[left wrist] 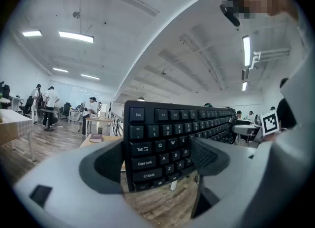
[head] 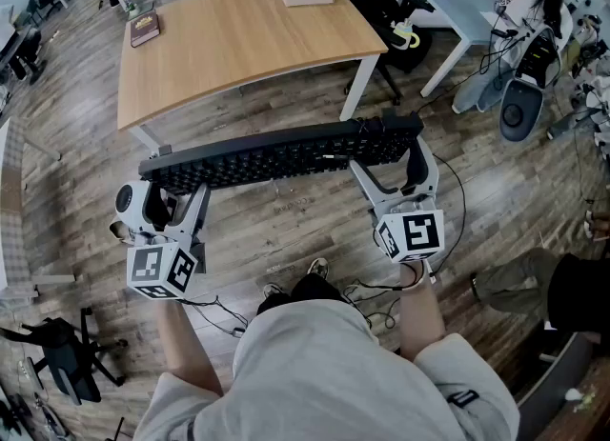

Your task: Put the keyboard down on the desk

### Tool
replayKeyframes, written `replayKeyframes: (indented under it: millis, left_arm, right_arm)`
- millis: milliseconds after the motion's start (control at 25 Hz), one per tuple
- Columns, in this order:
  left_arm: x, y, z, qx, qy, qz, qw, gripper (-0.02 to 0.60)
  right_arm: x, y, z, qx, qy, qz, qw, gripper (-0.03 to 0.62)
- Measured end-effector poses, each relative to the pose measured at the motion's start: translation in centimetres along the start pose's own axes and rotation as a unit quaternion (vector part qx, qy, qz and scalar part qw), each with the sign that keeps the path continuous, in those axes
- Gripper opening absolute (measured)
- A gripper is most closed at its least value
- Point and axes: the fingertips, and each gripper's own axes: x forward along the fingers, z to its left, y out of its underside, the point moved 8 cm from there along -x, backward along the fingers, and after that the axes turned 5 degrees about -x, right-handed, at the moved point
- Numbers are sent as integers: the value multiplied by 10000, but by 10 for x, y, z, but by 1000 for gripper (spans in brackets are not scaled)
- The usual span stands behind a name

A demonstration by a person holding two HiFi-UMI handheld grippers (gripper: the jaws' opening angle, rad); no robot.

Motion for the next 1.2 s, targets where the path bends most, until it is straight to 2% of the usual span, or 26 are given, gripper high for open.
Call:
replayKeyframes:
  millis: [800,1200]
  left_arm:
    - [-22,7,17,-59,44,77,9999,422]
    - [-63,13,41,-108,151,136,9997,422]
  right_arm:
    - [-10,-4,27,18,34,109,9999,480]
    - [-34,-11,73,26,108,182,9998,480]
